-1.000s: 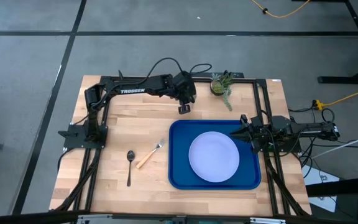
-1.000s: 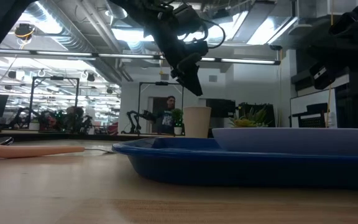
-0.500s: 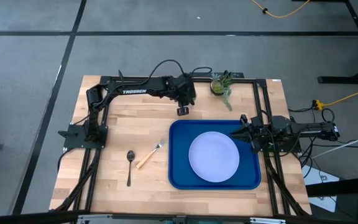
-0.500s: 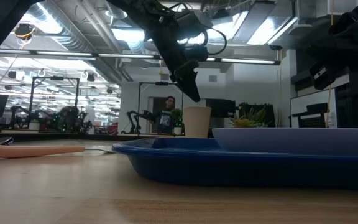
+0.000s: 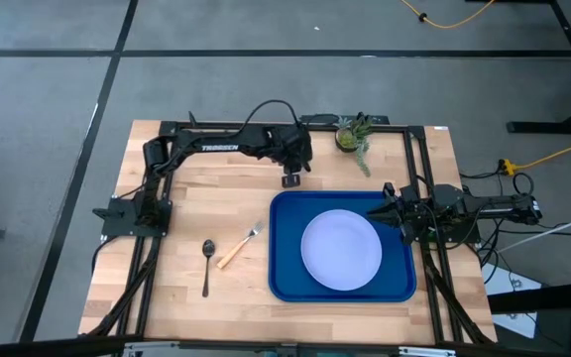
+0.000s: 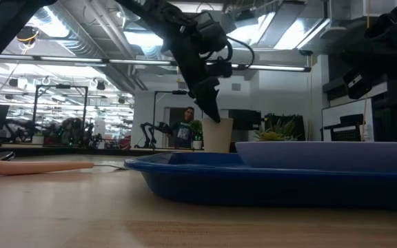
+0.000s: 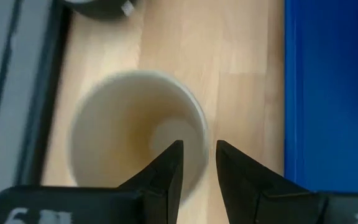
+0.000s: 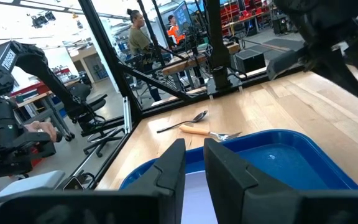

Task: Pick and place plate/cup/fork/spoon on tray
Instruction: Put the white cup on the blue serving tray to the top left of the white plate

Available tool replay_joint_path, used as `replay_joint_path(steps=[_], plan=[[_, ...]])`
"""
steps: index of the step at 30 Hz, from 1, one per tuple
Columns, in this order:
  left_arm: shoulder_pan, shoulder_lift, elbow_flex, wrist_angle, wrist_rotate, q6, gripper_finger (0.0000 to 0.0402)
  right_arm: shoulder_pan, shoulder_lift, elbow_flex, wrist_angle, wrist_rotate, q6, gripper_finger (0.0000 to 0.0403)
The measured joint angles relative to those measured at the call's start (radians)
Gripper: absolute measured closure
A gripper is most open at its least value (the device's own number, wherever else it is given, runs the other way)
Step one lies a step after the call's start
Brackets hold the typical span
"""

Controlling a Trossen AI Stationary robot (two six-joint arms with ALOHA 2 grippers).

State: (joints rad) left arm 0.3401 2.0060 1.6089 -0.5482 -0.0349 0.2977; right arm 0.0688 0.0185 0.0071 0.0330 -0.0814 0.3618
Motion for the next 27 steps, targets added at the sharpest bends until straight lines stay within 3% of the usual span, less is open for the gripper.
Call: replay_joint_path(steps=[22,27], plan=[[0.006,0.019,0.000,0.008,-0.013,0.002,0.0314,0.000,0.000,0.000,0.000,0.000,0.000,0.0338],[0.005,0.040,-0.001,-0.015,-0.069,0.029,0.0352,0.000,0.000,0.000,0.000,0.001,0.000,0.0338]])
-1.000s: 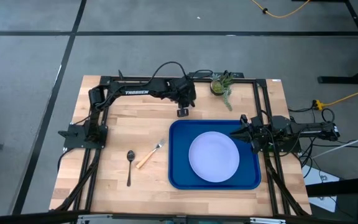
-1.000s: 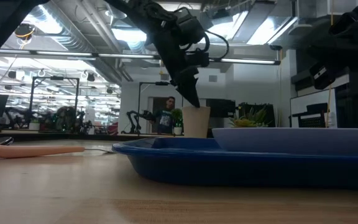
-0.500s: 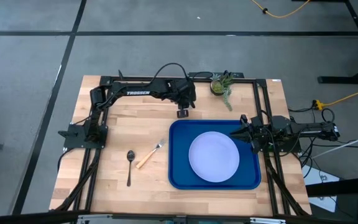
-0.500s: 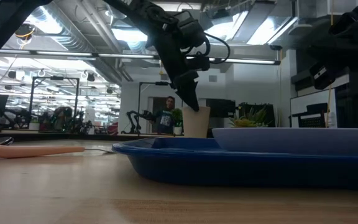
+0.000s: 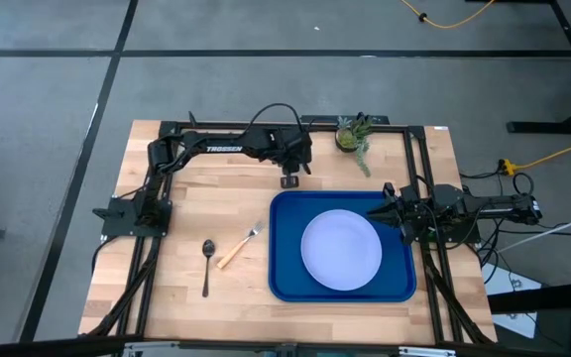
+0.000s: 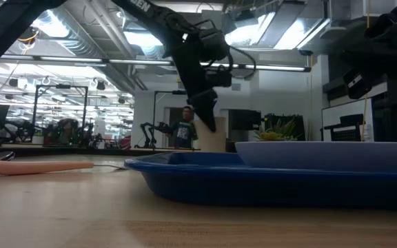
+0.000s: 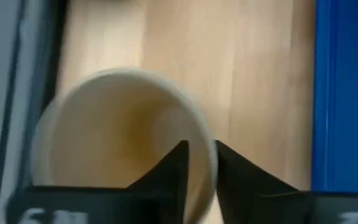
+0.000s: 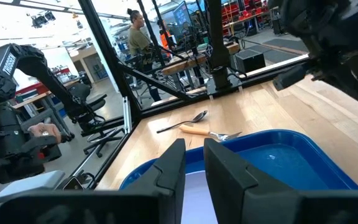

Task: Pick and place plate/cup/fork/spoon on tray
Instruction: Put the white cup on the blue serving tray to the top left of the white plate

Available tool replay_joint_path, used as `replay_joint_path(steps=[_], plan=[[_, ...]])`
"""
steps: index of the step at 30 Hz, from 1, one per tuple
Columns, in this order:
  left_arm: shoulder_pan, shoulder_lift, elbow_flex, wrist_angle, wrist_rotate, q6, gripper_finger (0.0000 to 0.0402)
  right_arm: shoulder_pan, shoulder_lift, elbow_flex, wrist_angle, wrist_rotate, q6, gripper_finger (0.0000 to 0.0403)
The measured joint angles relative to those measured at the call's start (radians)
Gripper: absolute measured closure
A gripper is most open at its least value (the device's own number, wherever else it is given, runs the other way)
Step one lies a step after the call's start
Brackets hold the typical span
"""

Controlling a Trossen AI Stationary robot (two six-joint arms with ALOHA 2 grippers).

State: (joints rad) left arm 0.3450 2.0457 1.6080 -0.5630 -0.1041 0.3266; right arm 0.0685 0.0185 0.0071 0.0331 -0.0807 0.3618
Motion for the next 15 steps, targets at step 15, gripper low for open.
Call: replay_joint_path(steps=[15], plan=[[-0.159,-0.076,0.212,-0.323,-0.107,-0.096,0.0399,0.000,0.000,0.000,0.000,0.000,-0.001,0.0338]])
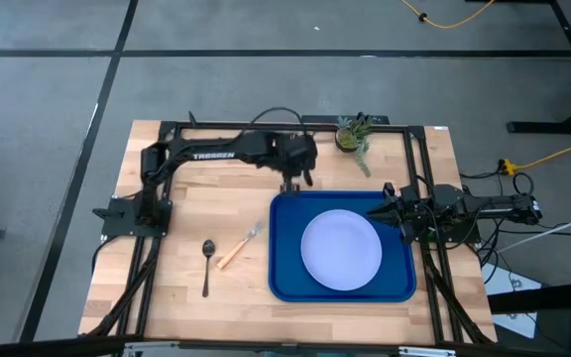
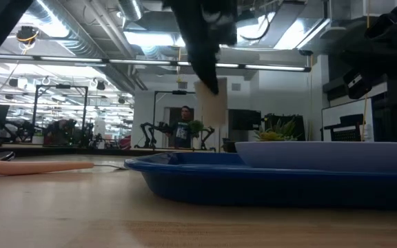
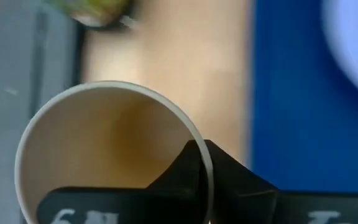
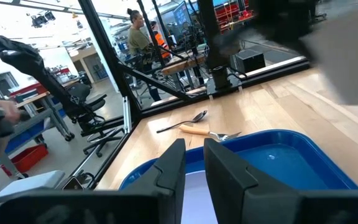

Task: Pick and place plate/cup/fork/spoon on tray
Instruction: Put the white cup on the blue serving tray to the top left of the white plate

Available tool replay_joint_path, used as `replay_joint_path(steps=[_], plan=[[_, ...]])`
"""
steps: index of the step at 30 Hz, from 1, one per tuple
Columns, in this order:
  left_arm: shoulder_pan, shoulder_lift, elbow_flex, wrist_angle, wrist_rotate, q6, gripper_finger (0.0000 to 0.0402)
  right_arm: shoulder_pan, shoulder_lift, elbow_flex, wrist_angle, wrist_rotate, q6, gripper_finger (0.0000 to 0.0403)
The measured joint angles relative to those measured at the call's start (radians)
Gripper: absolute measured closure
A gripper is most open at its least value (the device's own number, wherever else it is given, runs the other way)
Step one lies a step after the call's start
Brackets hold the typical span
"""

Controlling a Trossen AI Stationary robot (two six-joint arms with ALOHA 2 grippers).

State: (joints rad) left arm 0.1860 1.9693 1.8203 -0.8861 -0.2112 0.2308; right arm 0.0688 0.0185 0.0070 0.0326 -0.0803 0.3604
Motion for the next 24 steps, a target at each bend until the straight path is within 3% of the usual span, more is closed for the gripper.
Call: replay_joint_path(steps=[5,10,13,18,24], plan=[[-0.152,-0.006,0.055,-0.153,0.000,-0.144,0.0400,0.000,0.001,0.000,0.000,0.000,0.001,0.0338],[-0.298,0.002,0.040,-0.124,0.009,-0.212,0.0400,0.000,0.001,0.000,0.000,0.000,0.003,0.0338],[-0.356,0.008,0.012,-0.115,-0.048,-0.240,0.0401,0.000,0.001,0.000,0.000,0.000,0.004,0.0338],[-0.381,0.007,-0.077,-0.085,-0.085,-0.276,0.0401,0.000,0.001,0.000,0.000,0.000,0.005,0.0338],[-0.315,0.007,-0.162,0.009,-0.004,-0.275,0.0401,0.000,0.001,0.000,0.000,0.000,0.005,0.0338]])
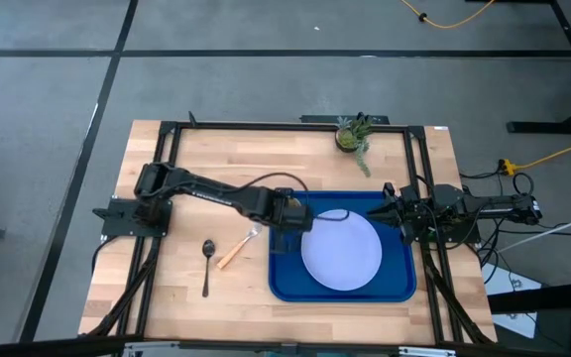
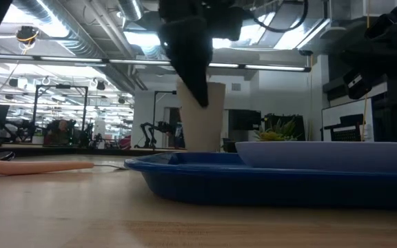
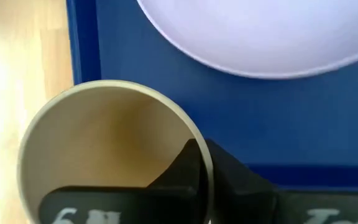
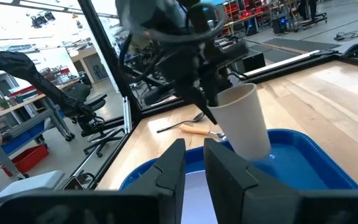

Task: Pick and place plate/cup/fork/spoon on tray
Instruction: Put the white cup on the blue serving tray to the top left of the white plate

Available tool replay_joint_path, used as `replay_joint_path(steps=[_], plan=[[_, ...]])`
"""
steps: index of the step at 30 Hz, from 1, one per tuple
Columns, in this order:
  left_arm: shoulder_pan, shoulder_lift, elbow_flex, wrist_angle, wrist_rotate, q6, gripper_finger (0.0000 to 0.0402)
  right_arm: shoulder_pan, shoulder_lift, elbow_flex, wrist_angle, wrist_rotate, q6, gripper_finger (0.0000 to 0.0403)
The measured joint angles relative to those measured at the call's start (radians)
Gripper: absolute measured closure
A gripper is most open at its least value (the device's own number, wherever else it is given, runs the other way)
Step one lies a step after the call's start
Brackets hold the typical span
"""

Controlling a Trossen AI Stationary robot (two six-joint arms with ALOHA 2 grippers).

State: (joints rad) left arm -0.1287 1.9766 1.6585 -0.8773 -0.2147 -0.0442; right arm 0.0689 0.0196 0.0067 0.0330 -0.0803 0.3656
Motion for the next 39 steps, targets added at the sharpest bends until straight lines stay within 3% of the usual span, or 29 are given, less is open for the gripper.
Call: replay_joint_path(steps=[10,23,32,39], plan=[[0.101,0.000,-0.003,0.024,0.149,0.051,0.0401,0.000,0.000,0.000,0.000,0.000,0.000,0.0338],[0.099,0.045,-0.003,0.059,0.151,0.056,0.0400,0.000,0.000,0.000,0.000,0.000,0.000,0.0338],[0.100,0.042,-0.004,0.101,0.148,0.055,0.0361,0.000,0.000,0.000,0.000,-0.001,-0.001,0.0338],[0.100,0.042,-0.004,0.101,0.097,0.055,0.0360,0.000,0.000,0.000,0.000,-0.001,-0.002,0.0338]])
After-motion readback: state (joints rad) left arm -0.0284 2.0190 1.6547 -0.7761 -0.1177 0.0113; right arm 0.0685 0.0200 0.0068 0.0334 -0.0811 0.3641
